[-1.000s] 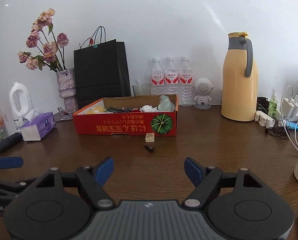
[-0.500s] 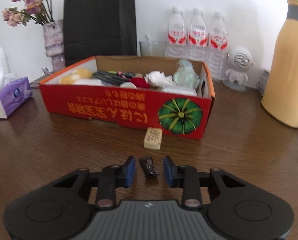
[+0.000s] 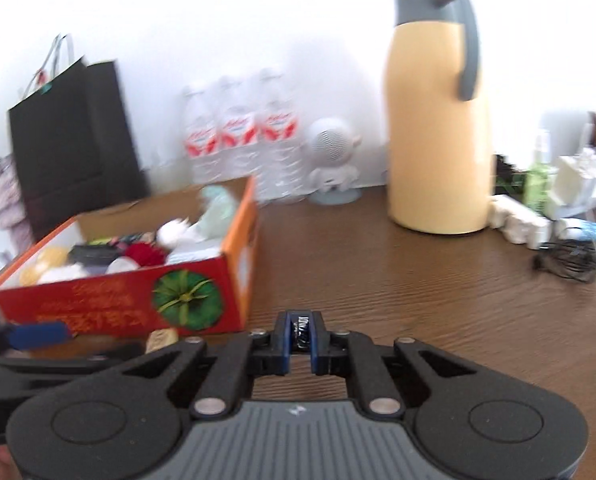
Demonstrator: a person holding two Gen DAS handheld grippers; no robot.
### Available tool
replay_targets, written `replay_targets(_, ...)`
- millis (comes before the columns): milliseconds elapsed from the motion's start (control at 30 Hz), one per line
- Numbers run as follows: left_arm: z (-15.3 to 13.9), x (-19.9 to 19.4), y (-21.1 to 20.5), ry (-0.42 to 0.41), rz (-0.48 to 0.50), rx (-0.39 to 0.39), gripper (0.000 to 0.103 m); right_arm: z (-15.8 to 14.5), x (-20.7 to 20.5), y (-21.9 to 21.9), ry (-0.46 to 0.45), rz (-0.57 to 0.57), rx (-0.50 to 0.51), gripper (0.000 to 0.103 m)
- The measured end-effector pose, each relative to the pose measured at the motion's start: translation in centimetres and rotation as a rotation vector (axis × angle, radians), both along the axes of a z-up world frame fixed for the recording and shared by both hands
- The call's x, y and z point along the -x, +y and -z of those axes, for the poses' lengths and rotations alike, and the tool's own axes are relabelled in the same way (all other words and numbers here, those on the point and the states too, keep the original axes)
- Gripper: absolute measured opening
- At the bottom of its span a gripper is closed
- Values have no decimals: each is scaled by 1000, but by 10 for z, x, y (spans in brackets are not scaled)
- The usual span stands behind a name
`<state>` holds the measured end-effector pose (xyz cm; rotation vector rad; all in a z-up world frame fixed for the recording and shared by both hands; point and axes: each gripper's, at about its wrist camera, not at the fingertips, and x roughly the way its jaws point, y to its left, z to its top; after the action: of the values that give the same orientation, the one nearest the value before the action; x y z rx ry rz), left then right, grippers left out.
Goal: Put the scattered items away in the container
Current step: 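Grasp the beige printed tile with the left tool, then carry the beige tile and black item over the cardboard box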
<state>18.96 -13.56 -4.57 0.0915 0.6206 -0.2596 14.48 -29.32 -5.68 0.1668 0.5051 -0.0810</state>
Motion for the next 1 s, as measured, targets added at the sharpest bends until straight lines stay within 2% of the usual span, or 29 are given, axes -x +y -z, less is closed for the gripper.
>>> replay_targets(67,6,-10,-9,14,-16,-19,74,1,0,3,-1,9,7,8)
replay_targets(133,13,-19,-14,28,-45,-60,59,0,1,4,-5,1,3,8)
replay_targets(267,16,-23,-7,44,-62,-11,35,-2,3,5,-17,-21,-6,8)
replay_targets(300,15,-22,-7,45,-50,-13,22,-2,2,5,-17,-26,-4,8)
replay_targets(400,10,-8,-6,43,-20,-42,21,-4,2,8,-22,-41,3,8)
replay_targets(500,-4,24,14,22,-17,-9,21,-6,3,13,-26,-75,2,8)
replay_targets(667,-24,88,72,-50,-139,-21,21,-10,10,34,-48,-155,36,8)
replay_targets(800,-26,130,117,-28,-220,-16,21,-15,23,59,-55,-241,39,8)
replay_targets(1000,-31,180,151,-57,-275,-31,21,-17,93,122,-64,-371,14,8)
